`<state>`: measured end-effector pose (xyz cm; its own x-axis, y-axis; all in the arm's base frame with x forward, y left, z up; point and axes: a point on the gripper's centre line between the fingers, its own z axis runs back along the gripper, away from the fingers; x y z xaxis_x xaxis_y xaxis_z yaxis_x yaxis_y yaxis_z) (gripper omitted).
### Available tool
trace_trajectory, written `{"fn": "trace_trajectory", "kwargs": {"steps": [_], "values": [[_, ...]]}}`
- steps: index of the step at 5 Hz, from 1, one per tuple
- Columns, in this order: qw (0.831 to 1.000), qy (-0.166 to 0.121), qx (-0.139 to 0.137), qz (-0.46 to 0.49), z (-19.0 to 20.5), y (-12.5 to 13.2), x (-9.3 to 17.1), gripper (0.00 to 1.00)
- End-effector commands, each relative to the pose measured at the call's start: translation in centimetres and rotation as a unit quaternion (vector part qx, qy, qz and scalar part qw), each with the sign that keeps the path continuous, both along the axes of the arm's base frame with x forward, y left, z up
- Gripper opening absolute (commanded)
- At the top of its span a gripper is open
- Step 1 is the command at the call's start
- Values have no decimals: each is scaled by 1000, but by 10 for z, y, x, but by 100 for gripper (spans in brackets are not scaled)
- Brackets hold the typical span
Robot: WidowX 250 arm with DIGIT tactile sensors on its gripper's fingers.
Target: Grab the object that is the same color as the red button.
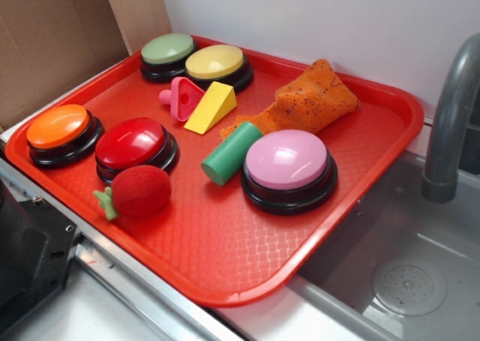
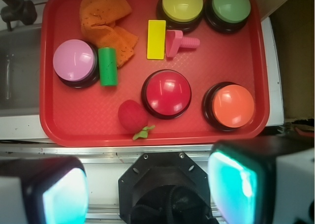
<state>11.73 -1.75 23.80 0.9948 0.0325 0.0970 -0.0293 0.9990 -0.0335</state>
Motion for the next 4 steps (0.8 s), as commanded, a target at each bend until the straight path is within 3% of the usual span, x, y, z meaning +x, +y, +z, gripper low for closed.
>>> {"fn": "trace_trajectory", "kwargs": {"steps": [1,3,4], "values": [[1000,0,0,0,0,0,0,100],[1000,-5,-17,19,-72,-3,22,100],[999,6,-5,44,-102,-8,27,100]]}}
